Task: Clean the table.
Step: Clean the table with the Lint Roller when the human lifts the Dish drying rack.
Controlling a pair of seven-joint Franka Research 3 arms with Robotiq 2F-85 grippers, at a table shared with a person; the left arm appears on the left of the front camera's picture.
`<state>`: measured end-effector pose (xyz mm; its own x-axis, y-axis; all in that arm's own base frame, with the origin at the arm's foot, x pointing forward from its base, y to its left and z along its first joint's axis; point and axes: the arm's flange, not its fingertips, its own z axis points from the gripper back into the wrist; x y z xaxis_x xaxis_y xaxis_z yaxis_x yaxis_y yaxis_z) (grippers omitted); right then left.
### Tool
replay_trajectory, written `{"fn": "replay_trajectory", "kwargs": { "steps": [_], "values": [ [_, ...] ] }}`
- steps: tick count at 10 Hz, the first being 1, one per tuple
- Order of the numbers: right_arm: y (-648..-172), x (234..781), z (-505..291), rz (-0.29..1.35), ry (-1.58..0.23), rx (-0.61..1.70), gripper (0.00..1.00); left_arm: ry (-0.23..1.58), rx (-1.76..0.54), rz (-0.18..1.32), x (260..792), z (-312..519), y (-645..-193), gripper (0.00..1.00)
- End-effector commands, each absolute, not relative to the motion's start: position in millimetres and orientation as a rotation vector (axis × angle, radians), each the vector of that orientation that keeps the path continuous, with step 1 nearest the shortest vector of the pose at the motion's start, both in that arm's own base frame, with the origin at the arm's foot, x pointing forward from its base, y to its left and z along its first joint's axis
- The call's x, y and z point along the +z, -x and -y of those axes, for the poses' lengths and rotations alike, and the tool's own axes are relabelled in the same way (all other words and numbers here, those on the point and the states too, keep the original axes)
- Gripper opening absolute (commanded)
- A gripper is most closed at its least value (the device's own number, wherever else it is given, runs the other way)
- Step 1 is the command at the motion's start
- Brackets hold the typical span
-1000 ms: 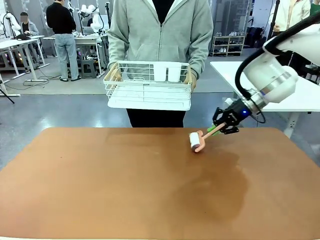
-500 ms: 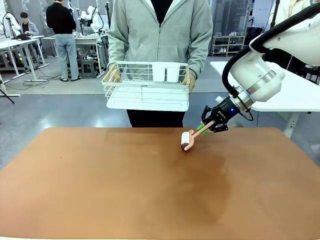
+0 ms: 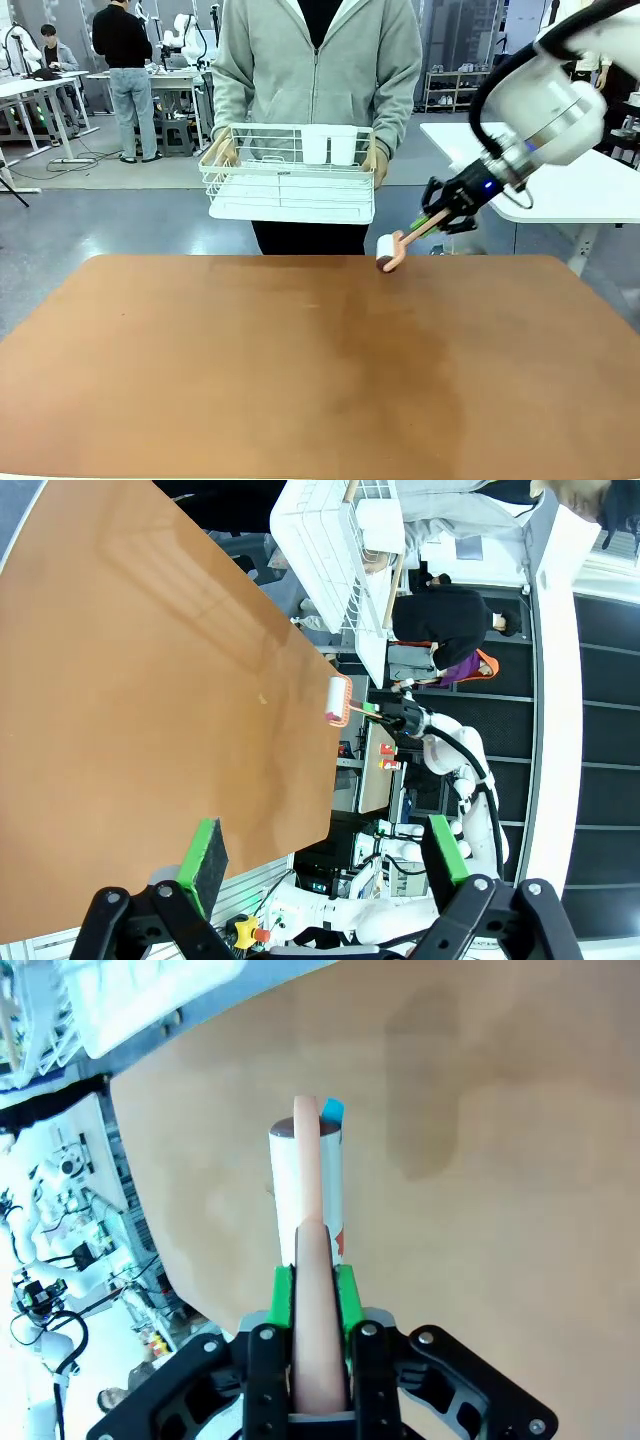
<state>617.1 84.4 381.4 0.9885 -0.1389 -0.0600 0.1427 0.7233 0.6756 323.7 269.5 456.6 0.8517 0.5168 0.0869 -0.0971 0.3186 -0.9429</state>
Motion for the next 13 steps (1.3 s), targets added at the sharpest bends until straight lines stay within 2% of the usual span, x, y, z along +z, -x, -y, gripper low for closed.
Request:
{"fn": "replay_trajectory", "kwargs": {
  "steps": [1, 3, 5, 6, 8, 9, 10, 13],
  "values": [
    [-584.8, 406.1, -45.7, 0.015, -0.528, -0.099, 0.21, 1.196, 0.410, 0.414, 458.1, -270.5, -321.0, 1.00],
    [-571.6, 442.6, -4.2, -0.019, -0.372, -0.054, 0.21, 1.196, 0.410, 0.414, 458.1, -270.5, -321.0, 1.00],
    [-551.1, 484.9, 37.8, 0.018, -0.268, -0.041, 0.21, 1.196, 0.410, 0.414, 458.1, -270.5, -321.0, 1.00],
    [-540.3, 499.8, 51.5, 0.099, -0.202, -0.064, 0.21, 1.196, 0.410, 0.414, 458.1, -270.5, -321.0, 1.00],
    [-526.4, 511.3, 62.4, 0.106, -0.182, -0.038, 0.21, 1.196, 0.410, 0.414, 458.1, -270.5, -321.0, 1.00],
    [-530.3, 498.7, 63.4, 0.070, -0.220, -0.031, 0.21, 1.196, 0.410, 0.414, 458.1, -270.5, -321.0, 1.00],
    [-534.7, 521.0, 70.5, 0.104, -0.200, -0.041, 0.21, 1.196, 0.410, 0.414, 458.1, -270.5, -321.0, 1.00],
    [-534.7, 521.0, 70.5, 0.104, -0.200, -0.041, 0.21, 1.196, 0.410, 0.414, 458.1, -270.5, -321.0, 1.00]
  ]
}}
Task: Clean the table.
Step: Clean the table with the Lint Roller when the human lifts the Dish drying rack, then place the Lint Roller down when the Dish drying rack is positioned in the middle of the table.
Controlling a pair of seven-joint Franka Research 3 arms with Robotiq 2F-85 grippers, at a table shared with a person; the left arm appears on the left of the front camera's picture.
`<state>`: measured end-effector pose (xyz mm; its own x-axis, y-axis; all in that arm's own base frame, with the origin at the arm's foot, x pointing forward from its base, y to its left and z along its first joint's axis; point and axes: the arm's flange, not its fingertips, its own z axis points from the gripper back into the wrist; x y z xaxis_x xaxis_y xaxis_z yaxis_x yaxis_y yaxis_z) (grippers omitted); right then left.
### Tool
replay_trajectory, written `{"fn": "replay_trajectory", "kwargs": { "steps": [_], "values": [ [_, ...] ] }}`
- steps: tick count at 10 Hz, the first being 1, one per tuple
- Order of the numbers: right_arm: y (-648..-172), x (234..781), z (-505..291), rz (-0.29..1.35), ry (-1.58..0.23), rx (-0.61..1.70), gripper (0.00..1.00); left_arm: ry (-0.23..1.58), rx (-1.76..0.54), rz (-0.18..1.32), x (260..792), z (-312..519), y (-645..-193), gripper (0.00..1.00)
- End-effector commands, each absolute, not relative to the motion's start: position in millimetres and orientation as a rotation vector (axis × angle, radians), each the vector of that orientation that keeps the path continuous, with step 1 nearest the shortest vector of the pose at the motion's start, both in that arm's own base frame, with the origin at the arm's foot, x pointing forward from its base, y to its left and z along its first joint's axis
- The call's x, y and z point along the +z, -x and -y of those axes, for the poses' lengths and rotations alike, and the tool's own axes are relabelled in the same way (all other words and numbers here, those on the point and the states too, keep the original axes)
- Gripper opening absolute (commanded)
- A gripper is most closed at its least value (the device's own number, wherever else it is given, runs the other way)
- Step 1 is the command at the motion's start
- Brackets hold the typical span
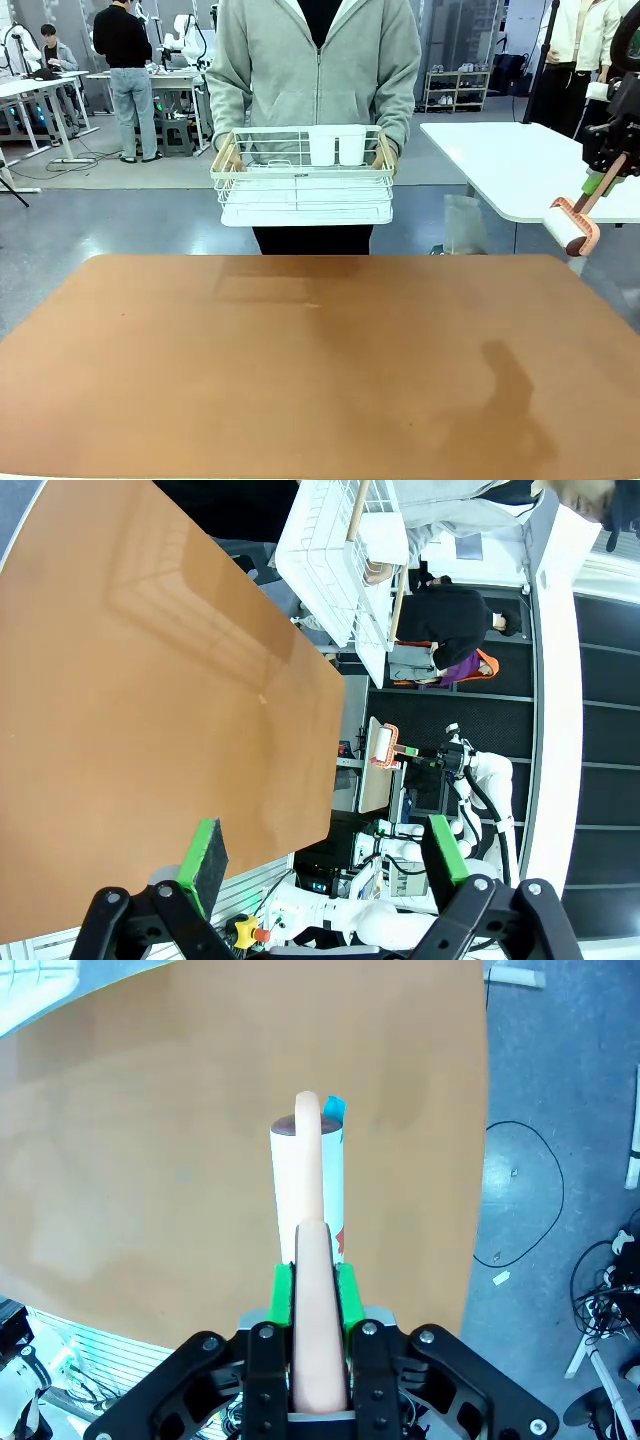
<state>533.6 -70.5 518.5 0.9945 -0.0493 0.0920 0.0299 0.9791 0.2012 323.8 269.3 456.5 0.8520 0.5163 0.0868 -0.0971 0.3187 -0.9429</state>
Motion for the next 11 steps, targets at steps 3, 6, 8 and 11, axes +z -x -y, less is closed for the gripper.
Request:
{"fn": "replay_trajectory", "kwargs": {
  "steps": [3, 6, 8, 11],
  "values": [
    [-534.7, 521.0, 70.5, 0.104, -0.200, -0.041, 0.21, 1.196, 0.410, 0.414, 458.1, -270.5, -321.0, 1.00],
    [-534.7, 521.0, 70.5, 0.104, -0.200, -0.041, 0.21, 1.196, 0.410, 0.414, 458.1, -270.5, -321.0, 1.00],
    [-534.7, 521.0, 70.5, 0.104, -0.200, -0.041, 0.21, 1.196, 0.410, 0.414, 458.1, -270.5, -321.0, 1.00],
    [-534.7, 521.0, 70.5, 0.104, -0.200, -0.041, 0.21, 1.196, 0.410, 0.414, 458.1, -270.5, -321.0, 1.00]
  ]
}}
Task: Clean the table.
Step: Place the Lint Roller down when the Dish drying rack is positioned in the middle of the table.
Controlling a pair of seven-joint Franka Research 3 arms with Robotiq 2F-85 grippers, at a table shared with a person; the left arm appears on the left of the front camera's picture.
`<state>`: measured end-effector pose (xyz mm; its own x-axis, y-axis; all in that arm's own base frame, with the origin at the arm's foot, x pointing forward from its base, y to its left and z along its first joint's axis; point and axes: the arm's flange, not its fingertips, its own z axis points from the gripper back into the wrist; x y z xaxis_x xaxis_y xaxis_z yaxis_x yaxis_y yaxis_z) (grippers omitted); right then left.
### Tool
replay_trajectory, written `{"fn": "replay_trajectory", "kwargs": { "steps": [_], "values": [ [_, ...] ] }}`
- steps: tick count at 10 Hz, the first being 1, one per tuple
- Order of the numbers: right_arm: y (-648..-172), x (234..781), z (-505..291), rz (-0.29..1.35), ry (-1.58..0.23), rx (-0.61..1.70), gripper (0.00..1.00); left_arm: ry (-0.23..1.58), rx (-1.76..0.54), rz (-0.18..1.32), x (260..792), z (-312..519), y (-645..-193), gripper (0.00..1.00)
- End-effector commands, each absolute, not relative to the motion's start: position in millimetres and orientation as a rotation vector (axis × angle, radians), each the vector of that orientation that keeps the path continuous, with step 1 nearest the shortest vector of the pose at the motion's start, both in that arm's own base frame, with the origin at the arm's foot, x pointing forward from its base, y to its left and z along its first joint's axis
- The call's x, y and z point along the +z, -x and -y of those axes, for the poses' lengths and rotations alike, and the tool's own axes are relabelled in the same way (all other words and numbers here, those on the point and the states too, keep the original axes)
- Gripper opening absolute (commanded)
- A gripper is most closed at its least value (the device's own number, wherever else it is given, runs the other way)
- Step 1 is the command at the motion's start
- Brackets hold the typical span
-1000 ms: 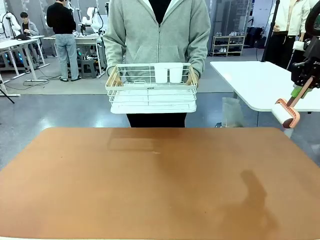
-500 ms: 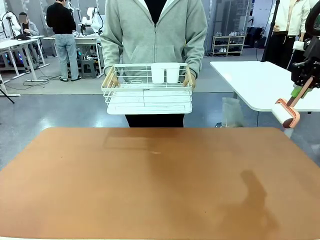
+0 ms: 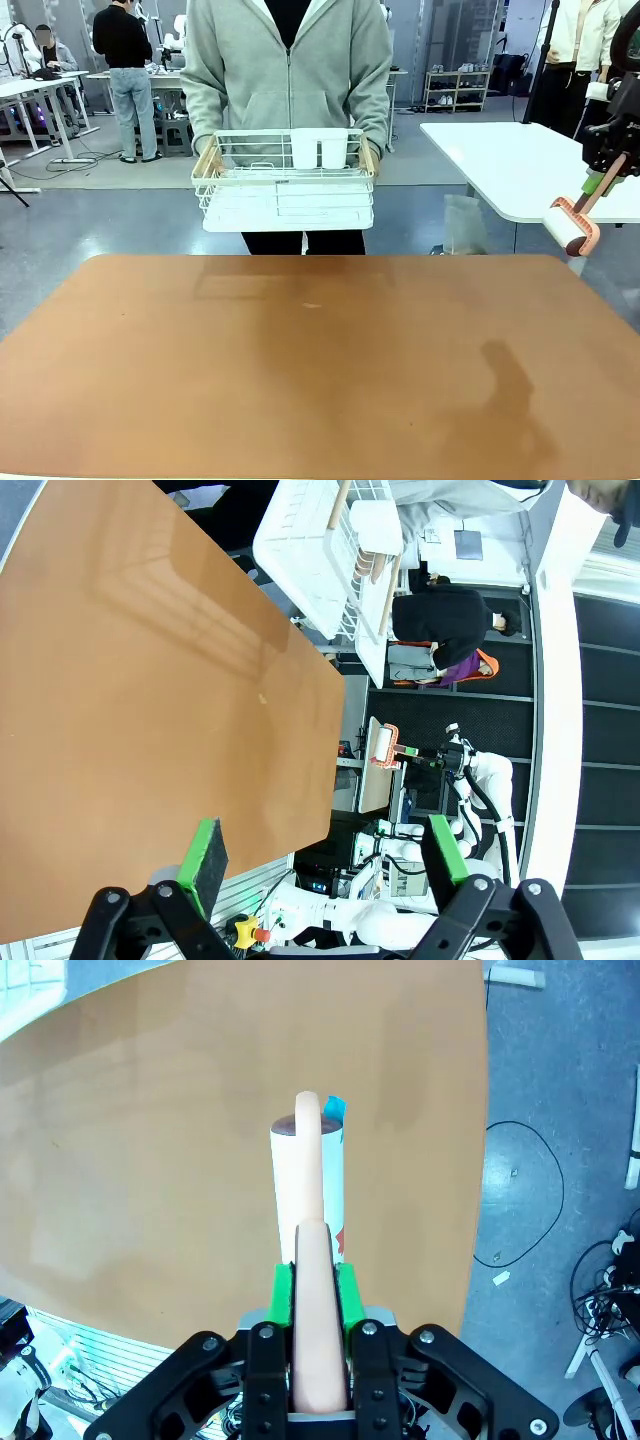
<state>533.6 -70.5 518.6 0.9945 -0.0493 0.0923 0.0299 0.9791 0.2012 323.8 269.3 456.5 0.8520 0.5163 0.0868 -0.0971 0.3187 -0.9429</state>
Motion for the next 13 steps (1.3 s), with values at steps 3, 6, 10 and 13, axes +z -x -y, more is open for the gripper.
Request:
{"fn": "replay_trajectory", "kwargs": {
  "steps": [3, 6, 10, 13],
  "values": [
    [-534.7, 521.0, 70.5, 0.104, -0.200, -0.041, 0.21, 1.196, 0.410, 0.414, 458.1, -270.5, -321.0, 1.00],
    [-534.7, 521.0, 70.5, 0.104, -0.200, -0.041, 0.21, 1.196, 0.410, 0.414, 458.1, -270.5, -321.0, 1.00],
    [-534.7, 521.0, 70.5, 0.104, -0.200, -0.041, 0.21, 1.196, 0.410, 0.414, 458.1, -270.5, -321.0, 1.00],
    [-534.7, 521.0, 70.5, 0.104, -0.200, -0.041, 0.21, 1.196, 0.410, 0.414, 458.1, -270.5, -321.0, 1.00]
  ]
}}
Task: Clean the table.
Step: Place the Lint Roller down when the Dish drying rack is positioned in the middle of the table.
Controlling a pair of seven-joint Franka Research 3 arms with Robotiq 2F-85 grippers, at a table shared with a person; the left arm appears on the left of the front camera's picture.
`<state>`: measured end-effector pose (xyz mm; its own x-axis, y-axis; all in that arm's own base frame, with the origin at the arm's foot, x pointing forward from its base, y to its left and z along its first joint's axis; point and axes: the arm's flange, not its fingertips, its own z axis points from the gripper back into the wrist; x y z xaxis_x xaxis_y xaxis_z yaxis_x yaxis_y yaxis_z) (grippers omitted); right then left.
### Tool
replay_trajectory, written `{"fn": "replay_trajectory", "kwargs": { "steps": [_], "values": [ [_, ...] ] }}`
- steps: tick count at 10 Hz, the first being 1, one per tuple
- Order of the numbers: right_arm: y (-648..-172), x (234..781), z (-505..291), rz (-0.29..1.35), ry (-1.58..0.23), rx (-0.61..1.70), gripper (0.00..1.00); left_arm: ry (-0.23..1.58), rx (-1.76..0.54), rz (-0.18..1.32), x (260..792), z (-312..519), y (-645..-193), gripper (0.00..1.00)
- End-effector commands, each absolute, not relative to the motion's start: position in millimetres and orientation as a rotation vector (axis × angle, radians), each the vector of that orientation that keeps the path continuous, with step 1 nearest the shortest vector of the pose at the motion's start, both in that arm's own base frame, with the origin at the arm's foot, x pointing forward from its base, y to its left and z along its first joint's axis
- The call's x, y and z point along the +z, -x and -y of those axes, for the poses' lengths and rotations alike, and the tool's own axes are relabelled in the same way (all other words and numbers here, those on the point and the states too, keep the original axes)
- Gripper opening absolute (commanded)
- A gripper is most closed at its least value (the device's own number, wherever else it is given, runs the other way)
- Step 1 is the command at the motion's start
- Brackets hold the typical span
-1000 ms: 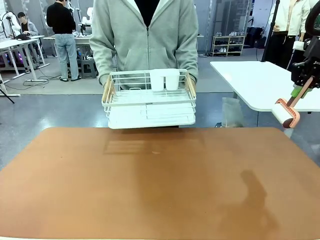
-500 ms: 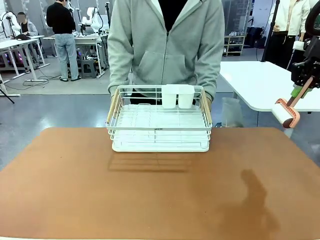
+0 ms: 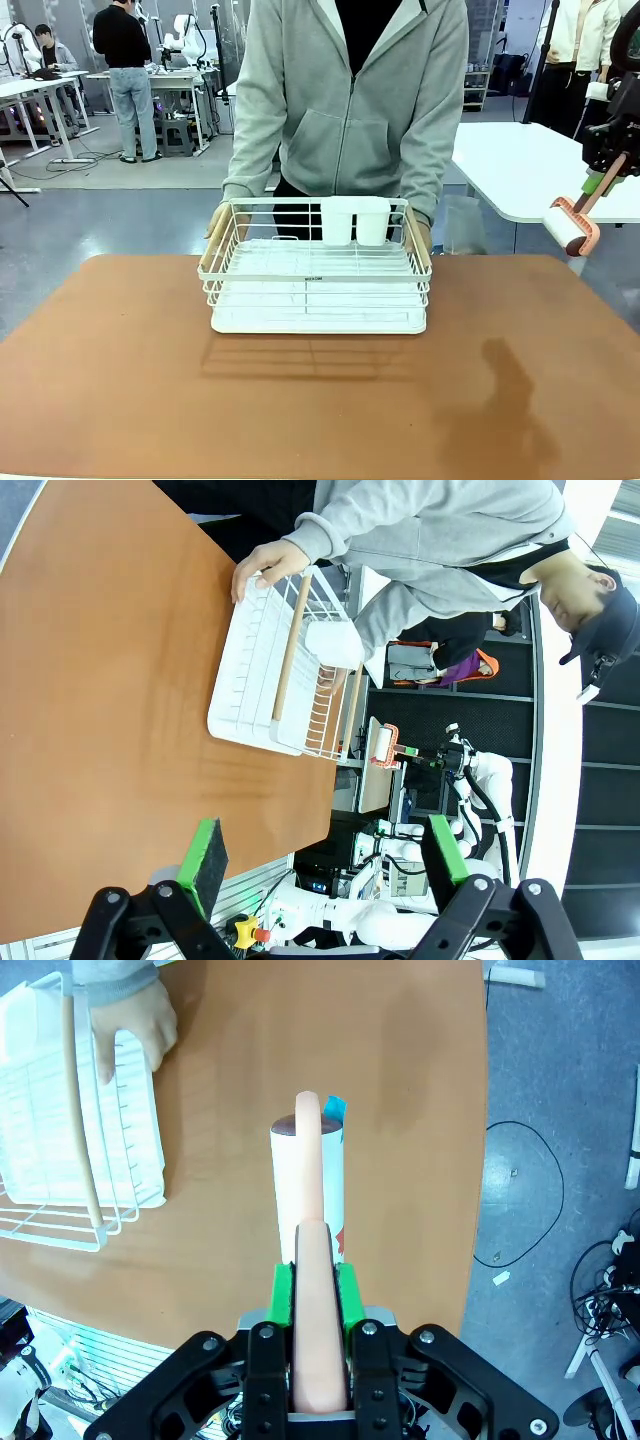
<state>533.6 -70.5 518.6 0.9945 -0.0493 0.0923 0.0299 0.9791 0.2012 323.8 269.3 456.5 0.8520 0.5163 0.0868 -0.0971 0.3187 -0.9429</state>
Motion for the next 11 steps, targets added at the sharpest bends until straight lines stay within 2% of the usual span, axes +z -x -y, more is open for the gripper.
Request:
{"fn": "replay_trajectory", "kwargs": {
  "steps": [1, 11],
  "values": [
    [-534.7, 521.0, 70.5, 0.104, -0.200, -0.041, 0.21, 1.196, 0.410, 0.414, 458.1, -270.5, -321.0, 1.00],
    [-534.7, 521.0, 70.5, 0.104, -0.200, -0.041, 0.21, 1.196, 0.410, 0.414, 458.1, -270.5, -321.0, 1.00]
  ]
}}
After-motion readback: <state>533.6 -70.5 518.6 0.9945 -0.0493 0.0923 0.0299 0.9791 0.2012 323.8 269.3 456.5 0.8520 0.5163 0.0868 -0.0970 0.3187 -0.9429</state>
